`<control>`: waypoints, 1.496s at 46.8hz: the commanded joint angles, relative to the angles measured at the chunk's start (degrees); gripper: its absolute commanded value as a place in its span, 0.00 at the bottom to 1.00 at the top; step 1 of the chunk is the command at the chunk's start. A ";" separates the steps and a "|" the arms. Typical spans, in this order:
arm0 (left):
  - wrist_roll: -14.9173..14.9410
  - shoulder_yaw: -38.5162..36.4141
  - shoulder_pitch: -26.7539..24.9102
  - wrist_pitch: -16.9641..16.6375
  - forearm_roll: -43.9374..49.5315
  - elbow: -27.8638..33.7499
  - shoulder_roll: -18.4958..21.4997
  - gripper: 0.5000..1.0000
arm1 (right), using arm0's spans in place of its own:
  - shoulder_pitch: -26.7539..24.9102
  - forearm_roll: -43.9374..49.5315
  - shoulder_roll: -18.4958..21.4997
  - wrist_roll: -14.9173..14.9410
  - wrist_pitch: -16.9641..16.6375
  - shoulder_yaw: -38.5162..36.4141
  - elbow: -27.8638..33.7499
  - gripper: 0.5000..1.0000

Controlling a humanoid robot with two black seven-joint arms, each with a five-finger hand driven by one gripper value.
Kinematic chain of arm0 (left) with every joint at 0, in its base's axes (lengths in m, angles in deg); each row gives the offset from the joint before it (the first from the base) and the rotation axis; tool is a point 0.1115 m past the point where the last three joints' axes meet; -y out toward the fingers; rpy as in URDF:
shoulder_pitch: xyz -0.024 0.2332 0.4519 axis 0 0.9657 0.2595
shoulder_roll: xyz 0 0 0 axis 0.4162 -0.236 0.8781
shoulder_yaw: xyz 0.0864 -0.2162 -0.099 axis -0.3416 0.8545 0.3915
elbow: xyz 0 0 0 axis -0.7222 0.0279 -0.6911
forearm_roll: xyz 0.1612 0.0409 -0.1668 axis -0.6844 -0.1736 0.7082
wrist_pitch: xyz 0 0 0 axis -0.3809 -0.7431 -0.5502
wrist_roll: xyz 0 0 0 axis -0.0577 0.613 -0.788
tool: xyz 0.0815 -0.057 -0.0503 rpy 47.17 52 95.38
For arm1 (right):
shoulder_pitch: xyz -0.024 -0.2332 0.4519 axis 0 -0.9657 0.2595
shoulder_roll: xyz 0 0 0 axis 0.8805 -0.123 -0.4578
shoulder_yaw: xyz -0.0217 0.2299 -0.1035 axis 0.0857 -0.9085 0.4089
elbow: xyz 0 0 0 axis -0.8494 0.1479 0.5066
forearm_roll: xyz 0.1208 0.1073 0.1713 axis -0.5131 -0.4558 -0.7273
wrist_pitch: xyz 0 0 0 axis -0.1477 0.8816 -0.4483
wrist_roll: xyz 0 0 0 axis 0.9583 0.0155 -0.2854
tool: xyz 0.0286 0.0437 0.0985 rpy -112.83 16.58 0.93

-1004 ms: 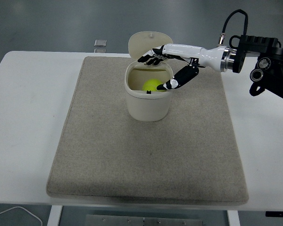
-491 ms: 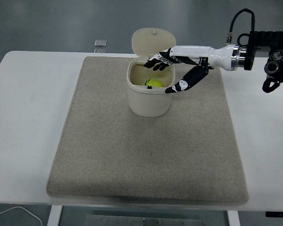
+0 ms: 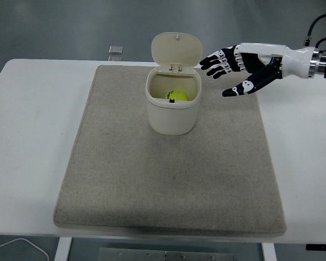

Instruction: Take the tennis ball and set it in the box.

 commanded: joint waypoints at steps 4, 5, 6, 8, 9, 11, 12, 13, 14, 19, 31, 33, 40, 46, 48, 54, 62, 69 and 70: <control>0.00 0.00 -0.01 -0.02 -0.05 0.00 0.00 0.98 | -1.59 -10.36 0.08 -3.52 0.98 0.07 3.65 0.74; 0.00 0.00 -0.01 -0.02 0.04 0.00 0.00 0.98 | -1.86 -12.12 0.17 -4.05 1.68 0.16 4.18 0.74; 0.00 0.00 -0.01 -0.02 0.04 0.00 0.00 0.98 | -2.21 -13.62 0.34 -4.49 2.48 0.16 4.62 0.74; 0.00 0.00 -0.01 -0.02 -0.05 0.00 0.00 0.98 | -2.82 -16.69 0.43 -5.54 3.97 0.16 5.24 0.74; 0.00 0.00 -0.01 -0.02 -0.05 0.00 0.00 0.98 | -3.26 -18.01 0.52 -5.98 4.59 0.16 5.50 0.74; 0.00 0.00 -0.01 -0.02 0.04 0.00 0.00 0.98 | -4.05 -20.74 0.61 -6.77 5.64 0.16 5.68 0.74; 0.00 0.00 -0.01 -0.02 -0.05 0.00 0.00 0.98 | -4.40 -21.97 0.61 -7.12 6.17 0.16 5.68 0.74; 0.00 0.00 -0.01 -0.02 0.04 0.00 0.00 0.98 | -4.84 -23.29 0.61 -7.30 6.61 0.08 5.68 0.74; 0.00 0.00 -0.01 -0.02 -0.05 0.00 0.00 0.98 | -5.11 -24.60 0.61 -7.39 7.22 -0.01 5.77 0.74; 0.00 0.00 -0.01 -0.02 0.04 0.00 0.00 0.98 | -6.95 -31.11 0.87 -7.13 10.57 -0.63 5.59 0.74; 0.00 0.00 -0.01 -0.02 -0.05 0.00 0.00 0.98 | -8.98 -43.86 2.54 -7.04 13.73 -0.72 5.68 0.74; 0.00 0.00 -0.01 -0.02 -0.05 0.00 0.00 0.98 | -9.15 -45.53 3.07 -7.04 14.87 -0.80 5.77 0.74; 0.00 0.00 -0.01 -0.02 -0.05 0.00 0.00 0.98 | -10.38 -47.47 5.00 -7.04 20.84 -2.73 5.85 0.83; 0.00 0.00 -0.01 -0.02 -0.05 0.00 0.00 0.98 | -11.26 -47.47 5.61 -7.13 25.68 -4.49 6.64 0.83; 0.00 0.00 -0.01 -0.02 -0.05 0.00 0.00 0.98 | -11.35 -47.56 6.14 -7.13 26.82 -4.93 7.26 0.83; 0.00 0.00 -0.01 -0.02 -0.05 0.00 0.00 0.98 | -11.88 -47.65 8.51 -7.13 29.29 -5.37 8.93 0.83; 0.00 0.00 -0.01 -0.02 -0.05 0.00 0.00 0.98 | -13.02 -48.78 10.27 -7.30 33.24 -5.37 9.11 0.83; 0.00 0.00 -0.01 0.07 -0.05 0.00 0.00 0.98 | -13.28 -54.14 10.45 -7.65 32.98 -5.29 9.02 0.83; 0.00 0.00 -0.01 -0.02 0.04 0.00 0.00 0.98 | -13.28 -54.76 10.45 -7.66 32.81 -5.20 9.02 0.83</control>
